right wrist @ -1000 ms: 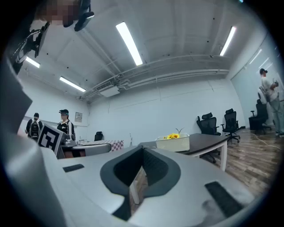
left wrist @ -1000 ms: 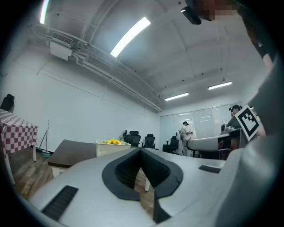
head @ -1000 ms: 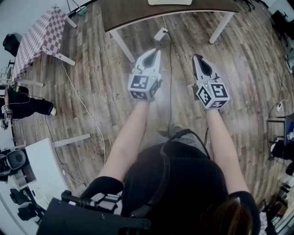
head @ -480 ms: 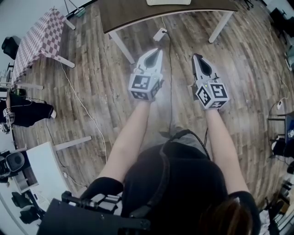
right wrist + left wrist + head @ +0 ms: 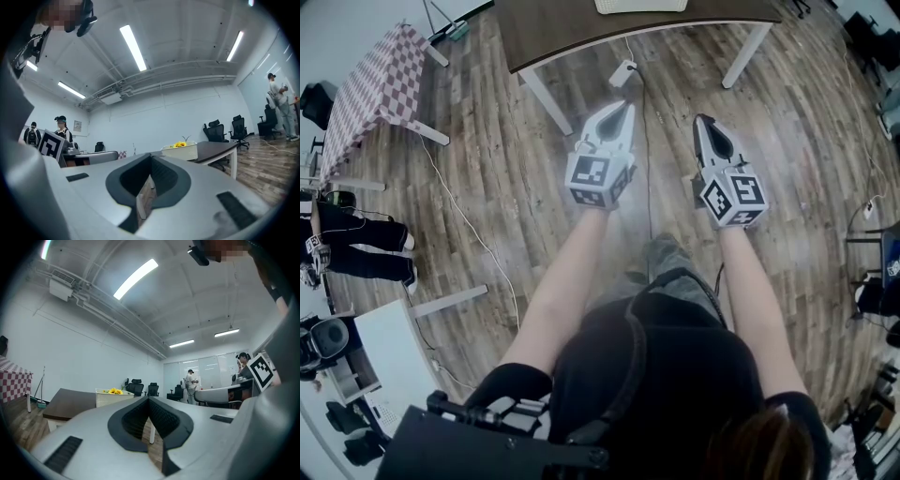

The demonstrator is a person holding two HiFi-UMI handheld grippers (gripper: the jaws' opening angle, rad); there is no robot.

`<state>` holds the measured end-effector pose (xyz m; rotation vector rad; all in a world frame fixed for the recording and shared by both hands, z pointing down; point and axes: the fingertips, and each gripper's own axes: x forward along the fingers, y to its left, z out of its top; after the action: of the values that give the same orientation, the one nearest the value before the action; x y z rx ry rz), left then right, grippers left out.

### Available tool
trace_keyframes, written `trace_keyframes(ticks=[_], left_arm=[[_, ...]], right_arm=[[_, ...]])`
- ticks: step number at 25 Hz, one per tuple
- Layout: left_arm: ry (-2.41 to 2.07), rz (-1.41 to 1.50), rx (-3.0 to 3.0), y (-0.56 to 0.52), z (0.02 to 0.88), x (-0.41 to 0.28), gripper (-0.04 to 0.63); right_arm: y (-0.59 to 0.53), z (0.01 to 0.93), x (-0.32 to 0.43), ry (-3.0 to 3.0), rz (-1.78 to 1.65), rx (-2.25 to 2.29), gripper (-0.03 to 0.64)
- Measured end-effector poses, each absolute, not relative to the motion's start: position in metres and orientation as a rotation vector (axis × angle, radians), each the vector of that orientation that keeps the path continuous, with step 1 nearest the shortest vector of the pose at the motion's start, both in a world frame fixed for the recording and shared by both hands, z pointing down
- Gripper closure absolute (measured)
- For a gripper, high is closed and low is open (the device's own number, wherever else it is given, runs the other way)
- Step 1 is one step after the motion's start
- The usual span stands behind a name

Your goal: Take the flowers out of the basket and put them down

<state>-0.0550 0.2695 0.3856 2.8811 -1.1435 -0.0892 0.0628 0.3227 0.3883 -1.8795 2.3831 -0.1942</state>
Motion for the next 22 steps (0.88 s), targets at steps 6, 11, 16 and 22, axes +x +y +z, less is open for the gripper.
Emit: trace_keyframes(ticks=[6,11,16,22], left_arm=[[-1.174,-0.090,2.860,0.244,0.388,-0.051,0.595],[-1.208,-0.071,2.834,0.215,0.397,-0.039,0.595],[-1.232,-0.059,2.818,0.182,0.402,-0.022,0.595],[-1.264,-0.088,2.778,0.143,0.403,0.000,0.595]], right_arm=[[0.292,0.390,0.066,2.421,-0.192,-1.847,0.614],[0.258,0.397,0.080,2.455,-0.201,-1.815,0.614],[0.221,0.397,0.101,2.458,-0.204,-1.810,0.614],[0.180,0.403,0.126,2.484,-0.203,-1.796,0.614]])
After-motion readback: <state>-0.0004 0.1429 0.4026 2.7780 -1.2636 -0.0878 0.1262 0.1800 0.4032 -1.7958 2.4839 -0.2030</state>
